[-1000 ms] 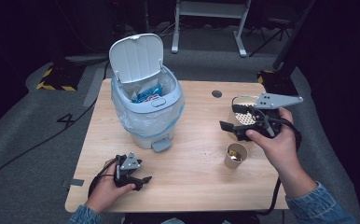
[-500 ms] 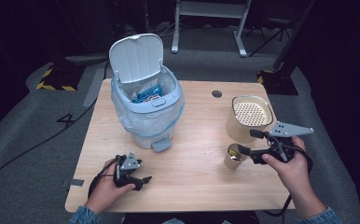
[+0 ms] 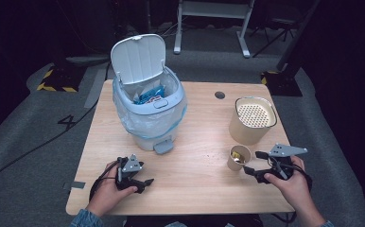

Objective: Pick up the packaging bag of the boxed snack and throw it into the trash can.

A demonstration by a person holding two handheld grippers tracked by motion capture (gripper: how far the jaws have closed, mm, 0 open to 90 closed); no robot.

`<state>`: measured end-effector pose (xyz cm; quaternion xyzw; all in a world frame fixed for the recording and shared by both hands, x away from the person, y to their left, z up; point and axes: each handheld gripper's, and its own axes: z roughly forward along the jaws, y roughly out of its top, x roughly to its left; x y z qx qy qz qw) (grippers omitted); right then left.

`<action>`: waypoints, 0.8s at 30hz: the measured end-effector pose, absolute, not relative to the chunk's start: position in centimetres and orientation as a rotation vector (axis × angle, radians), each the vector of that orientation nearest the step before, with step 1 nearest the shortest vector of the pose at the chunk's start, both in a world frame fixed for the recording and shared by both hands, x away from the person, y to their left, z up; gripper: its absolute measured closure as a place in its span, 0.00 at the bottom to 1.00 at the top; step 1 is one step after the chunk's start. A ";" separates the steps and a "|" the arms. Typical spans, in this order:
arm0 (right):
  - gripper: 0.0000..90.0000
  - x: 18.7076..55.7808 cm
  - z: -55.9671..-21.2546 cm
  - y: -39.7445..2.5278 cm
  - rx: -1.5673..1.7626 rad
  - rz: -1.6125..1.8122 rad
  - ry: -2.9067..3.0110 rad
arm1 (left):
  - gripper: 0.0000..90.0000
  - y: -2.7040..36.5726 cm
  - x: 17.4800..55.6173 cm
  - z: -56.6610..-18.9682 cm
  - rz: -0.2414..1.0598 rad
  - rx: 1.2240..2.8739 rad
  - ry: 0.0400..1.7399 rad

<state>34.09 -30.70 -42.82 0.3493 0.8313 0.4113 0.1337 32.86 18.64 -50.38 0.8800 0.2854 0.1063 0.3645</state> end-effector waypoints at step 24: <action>0.24 36.8 -49.1 -28.2 1.080 1.253 2.308 | 0.27 18.6 32.9 -50.4 0.274 2.264 0.734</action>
